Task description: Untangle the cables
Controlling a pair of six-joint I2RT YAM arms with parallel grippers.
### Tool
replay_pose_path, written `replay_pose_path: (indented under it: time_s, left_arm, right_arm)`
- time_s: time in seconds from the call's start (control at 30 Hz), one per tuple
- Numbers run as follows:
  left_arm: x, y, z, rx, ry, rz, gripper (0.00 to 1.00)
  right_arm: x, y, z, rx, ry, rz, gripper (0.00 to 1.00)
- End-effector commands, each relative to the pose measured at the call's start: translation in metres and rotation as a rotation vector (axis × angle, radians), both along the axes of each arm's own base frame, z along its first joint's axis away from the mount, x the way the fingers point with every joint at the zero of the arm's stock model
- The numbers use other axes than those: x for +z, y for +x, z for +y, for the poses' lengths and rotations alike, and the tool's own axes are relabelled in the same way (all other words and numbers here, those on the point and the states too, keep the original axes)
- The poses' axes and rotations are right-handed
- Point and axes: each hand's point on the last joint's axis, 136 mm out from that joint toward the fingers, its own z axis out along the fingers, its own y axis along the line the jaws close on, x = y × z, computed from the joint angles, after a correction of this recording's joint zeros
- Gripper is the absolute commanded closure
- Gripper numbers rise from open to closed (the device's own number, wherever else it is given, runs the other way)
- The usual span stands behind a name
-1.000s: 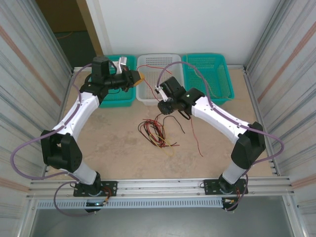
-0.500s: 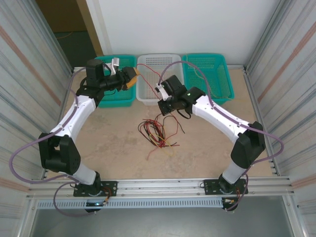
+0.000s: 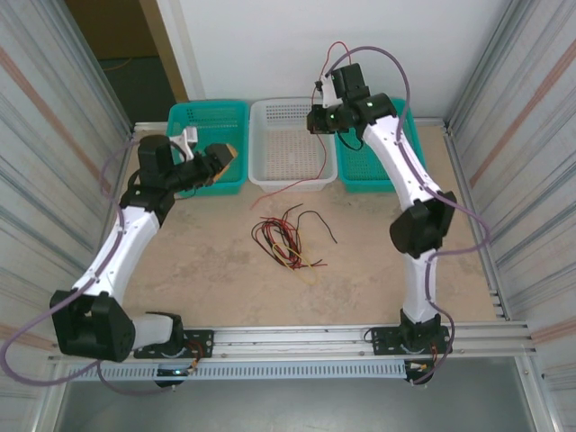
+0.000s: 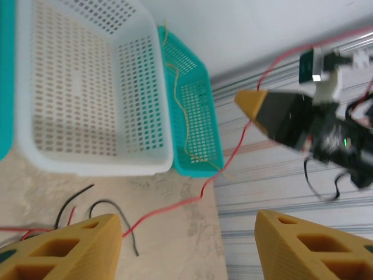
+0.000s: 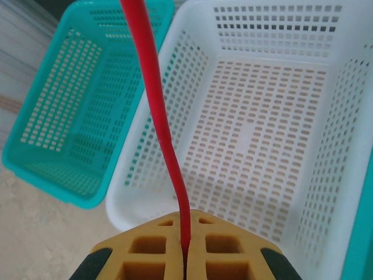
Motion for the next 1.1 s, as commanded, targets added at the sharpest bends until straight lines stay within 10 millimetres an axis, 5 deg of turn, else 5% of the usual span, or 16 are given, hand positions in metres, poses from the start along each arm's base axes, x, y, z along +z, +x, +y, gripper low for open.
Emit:
replay_pose_path:
  time_s: [0.0,0.17,0.3,0.43,0.57,0.83,0.93,1.07]
  left_arm:
    - [-0.024,-0.019,0.007,0.005,0.052,0.018,0.40]
    - [-0.053,-0.038,0.014,0.019,0.086,0.076,0.44]
    - [-0.066,-0.043,0.014,0.023,0.075,0.108,0.46]
    - [-0.074,-0.044,0.014,0.025,0.073,0.130,0.46]
    - [-0.080,-0.043,0.015,0.044,0.056,0.150,0.48]
    - [-0.086,-0.043,0.018,0.076,0.040,0.172,0.50]
    - [-0.083,-0.044,0.019,0.084,0.030,0.170,0.50]
    - [-0.080,-0.047,0.018,0.087,0.019,0.164,0.50]
  right_arm:
    - [-0.003,0.006,0.004,0.022,0.054,0.064,1.00]
    - [-0.038,0.026,0.003,0.022,0.076,0.119,0.99]
    - [-0.060,0.024,0.015,0.083,0.107,0.174,0.95]
    - [-0.084,0.026,0.016,0.082,0.089,0.213,0.79]
    - [-0.097,0.033,0.011,0.058,0.067,0.219,0.51]
    - [-0.077,0.032,0.000,0.041,0.054,0.175,0.41]
    - [-0.070,0.025,0.000,0.057,0.043,0.169,0.17]
    - [-0.067,0.018,-0.002,0.065,0.014,0.167,0.19]
